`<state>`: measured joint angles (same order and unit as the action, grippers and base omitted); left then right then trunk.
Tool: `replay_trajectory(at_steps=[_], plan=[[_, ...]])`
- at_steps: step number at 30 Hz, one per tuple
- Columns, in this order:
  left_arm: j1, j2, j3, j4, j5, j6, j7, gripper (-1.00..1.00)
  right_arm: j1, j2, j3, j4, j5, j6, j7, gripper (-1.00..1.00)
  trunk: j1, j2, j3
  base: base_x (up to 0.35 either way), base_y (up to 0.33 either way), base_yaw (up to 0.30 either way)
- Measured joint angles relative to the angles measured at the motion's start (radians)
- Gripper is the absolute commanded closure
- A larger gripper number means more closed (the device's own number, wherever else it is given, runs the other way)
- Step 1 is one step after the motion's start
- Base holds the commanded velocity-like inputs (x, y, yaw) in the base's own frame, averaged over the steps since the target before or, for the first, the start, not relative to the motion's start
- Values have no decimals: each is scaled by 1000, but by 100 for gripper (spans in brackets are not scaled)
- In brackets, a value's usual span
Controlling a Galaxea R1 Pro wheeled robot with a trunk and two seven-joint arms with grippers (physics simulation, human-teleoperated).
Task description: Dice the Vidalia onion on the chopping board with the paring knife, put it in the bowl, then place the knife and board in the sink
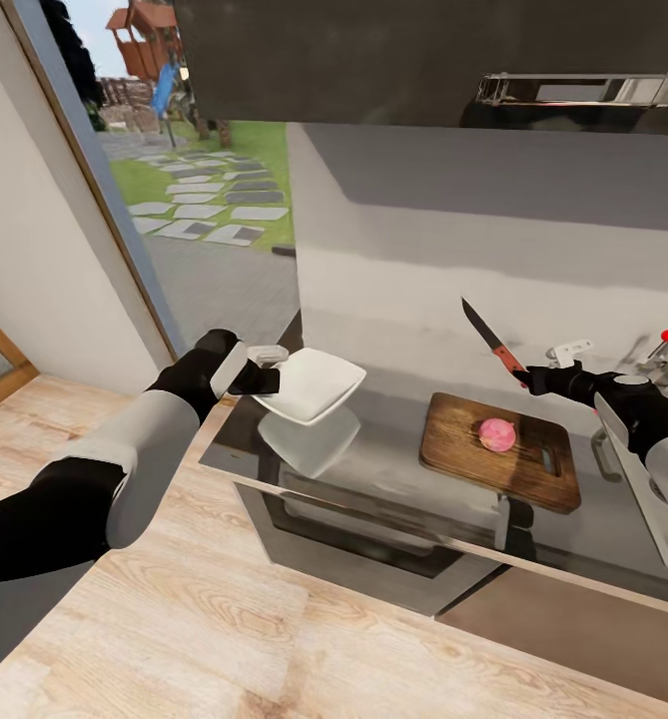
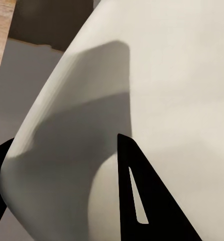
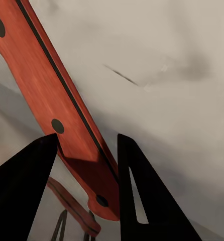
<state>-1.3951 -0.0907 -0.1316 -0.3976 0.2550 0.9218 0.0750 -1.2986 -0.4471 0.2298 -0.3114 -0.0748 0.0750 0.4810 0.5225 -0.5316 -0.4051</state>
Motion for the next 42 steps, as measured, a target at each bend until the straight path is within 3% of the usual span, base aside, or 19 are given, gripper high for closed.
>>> replay_trajectory(at_steps=[2, 3, 28, 32, 42], plan=[[0, 0, 0, 0, 0, 0, 0, 100, 0, 0, 0, 0, 0, 0, 0, 100, 0, 0, 0, 0, 0, 0], [0, 0, 0, 0, 0, 0, 0, -100, 0, 0, 0, 0, 0, 0, 0, 100, 0, 0, 0, 0, 0, 0], [0, 0, 0, -12, 3, 0, 1, -100, 0, 2, 0, 1, 1, 0, -1, 100, 0, 0, 0, 0, 0, 0], [0, 0, -1, -64, 2, 6, 3, -100, 0, 2, 0, 2, 1, 0, -2, 100, 0, 0, 0, 0, 0, 0], [0, 7, -3, -316, -1, 76, 5, -100, 0, 2, 1, 3, 1, 0, -2, 100, 0, 0, 0, 0, 0, 0]])
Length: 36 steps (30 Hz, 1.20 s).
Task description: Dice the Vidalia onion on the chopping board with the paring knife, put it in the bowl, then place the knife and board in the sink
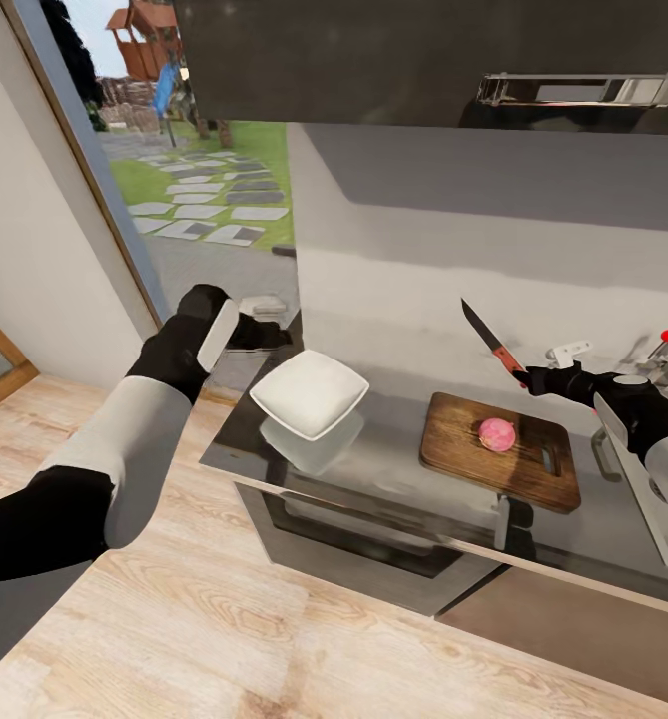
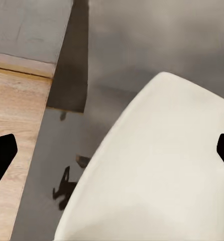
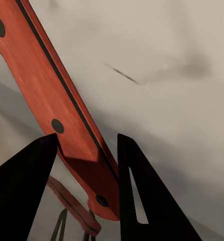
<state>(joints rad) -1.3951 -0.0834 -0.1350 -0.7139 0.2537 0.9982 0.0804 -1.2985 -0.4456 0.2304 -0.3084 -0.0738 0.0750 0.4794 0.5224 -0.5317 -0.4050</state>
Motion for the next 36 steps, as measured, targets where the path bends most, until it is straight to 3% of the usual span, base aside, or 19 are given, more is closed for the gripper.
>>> replay_trajectory(at_steps=[11, 36], plan=[[0, 9, -2, -35, 1, 12, 0, -100, 0, 0, 0, 0, 0, 0, -1, 100, 0, 0, 0, -56, -2, 0], [0, 8, -4, -29, 2, 14, 0, -100, 0, 0, 0, 0, 0, 0, 1, 100, 1, 0, 0, -323, -11, 0]])
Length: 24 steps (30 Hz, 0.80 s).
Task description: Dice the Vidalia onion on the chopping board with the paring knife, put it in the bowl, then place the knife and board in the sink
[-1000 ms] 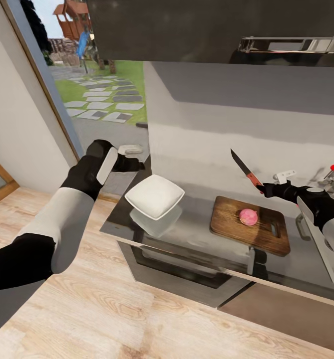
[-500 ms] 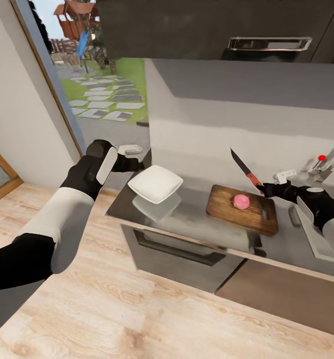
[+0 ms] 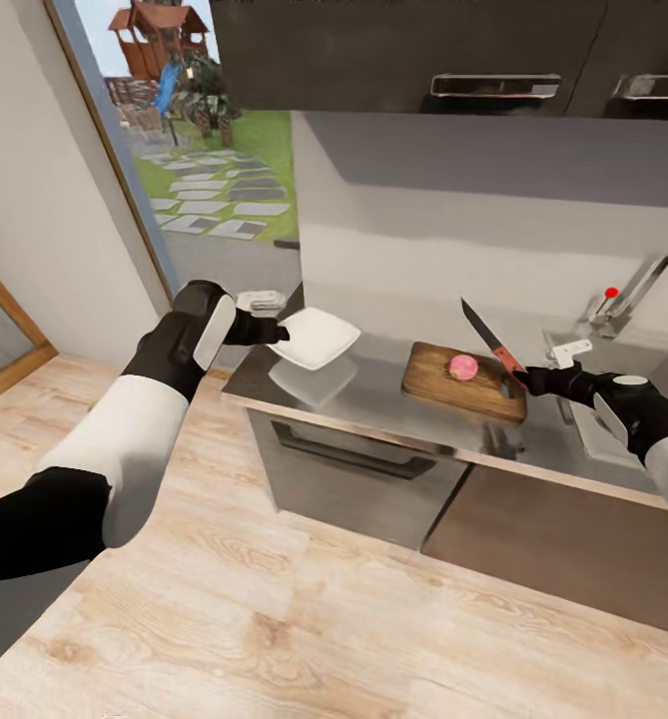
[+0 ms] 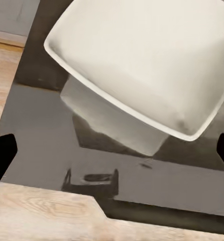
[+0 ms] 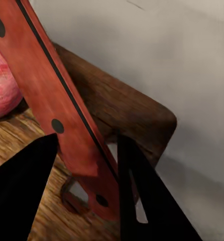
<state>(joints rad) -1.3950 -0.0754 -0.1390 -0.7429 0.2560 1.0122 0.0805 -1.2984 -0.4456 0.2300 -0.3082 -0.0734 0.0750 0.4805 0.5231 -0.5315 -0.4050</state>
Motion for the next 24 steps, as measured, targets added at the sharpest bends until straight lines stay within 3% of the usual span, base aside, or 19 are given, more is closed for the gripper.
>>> replay_trajectory(at_steps=[15, 24], plan=[[0, -4, -1, 25, 0, -1, 0, -100, 0, 0, 0, 0, 0, 0, -1, 100, 0, 0, 0, -328, -46, 0], [0, -12, 0, 142, -2, -6, -1, -100, 0, 0, 0, 0, 0, 0, -3, 100, 0, 0, 0, -328, -70, 0]])
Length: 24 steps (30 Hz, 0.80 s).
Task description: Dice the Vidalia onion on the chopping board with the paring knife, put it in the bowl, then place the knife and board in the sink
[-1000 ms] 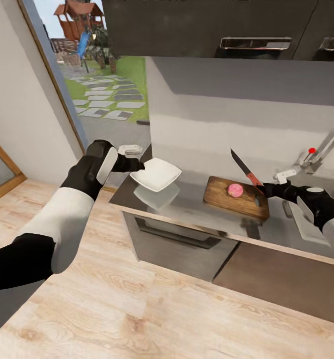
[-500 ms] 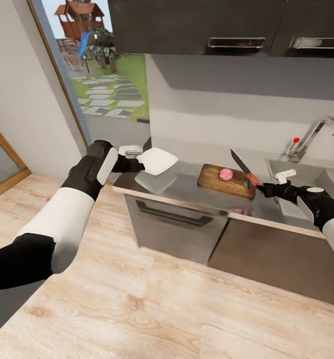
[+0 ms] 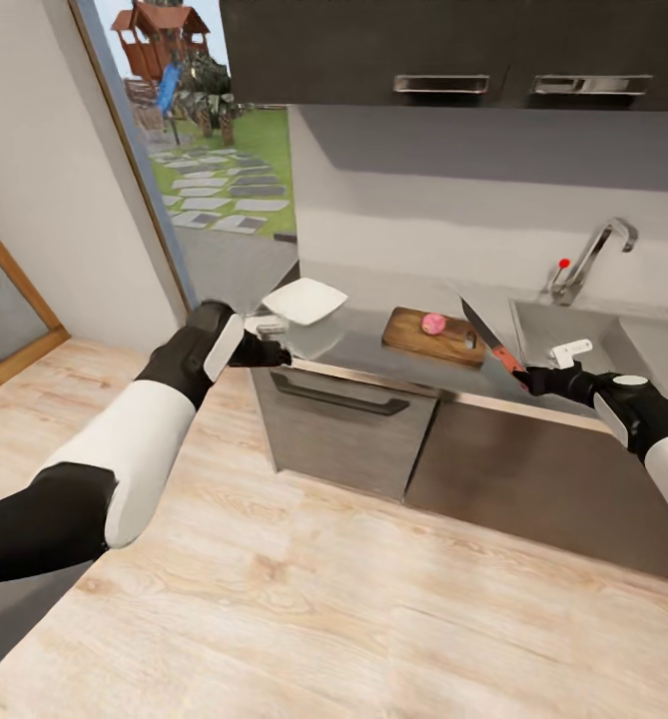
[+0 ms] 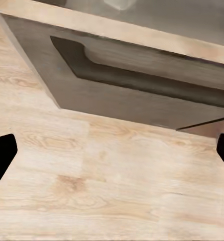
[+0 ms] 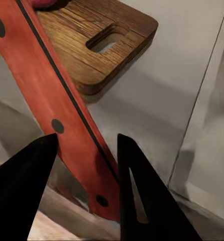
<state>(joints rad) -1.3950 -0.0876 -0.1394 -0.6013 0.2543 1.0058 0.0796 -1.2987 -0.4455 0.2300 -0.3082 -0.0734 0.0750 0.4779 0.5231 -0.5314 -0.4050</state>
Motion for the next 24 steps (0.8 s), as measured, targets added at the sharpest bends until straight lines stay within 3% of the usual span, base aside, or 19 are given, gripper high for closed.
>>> replay_trajectory(at_steps=[7, 10, 15, 20, 23, 24], plan=[[0, -6, 1, 108, -1, -6, -3, -100, 0, -1, 0, 0, 0, 0, -1, 100, 0, 0, 0, -307, -125, 0], [0, -6, 3, 168, -1, -52, -5, -100, 0, -1, 0, 0, 0, 0, -1, 100, 0, 0, 0, -204, -146, 0], [0, -6, 3, 305, -1, -212, -7, -100, 0, -2, 0, 0, 0, 0, -2, 100, -1, 0, 0, -58, -43, 0], [0, -7, 3, 428, -1, -284, -11, -100, 0, -2, 0, 1, 0, 0, -2, 100, -1, 0, 0, -9, -7, 0], [0, -14, 3, 540, -1, -391, -11, -100, 0, -2, 0, 1, 0, 0, -2, 100, -1, 0, 0, -2, -1, 0], [0, -22, 3, 592, -1, -455, -11, -100, 0, -2, 0, 2, 0, -1, -2, 100, -1, 0, 0, 0, 0, 0]])
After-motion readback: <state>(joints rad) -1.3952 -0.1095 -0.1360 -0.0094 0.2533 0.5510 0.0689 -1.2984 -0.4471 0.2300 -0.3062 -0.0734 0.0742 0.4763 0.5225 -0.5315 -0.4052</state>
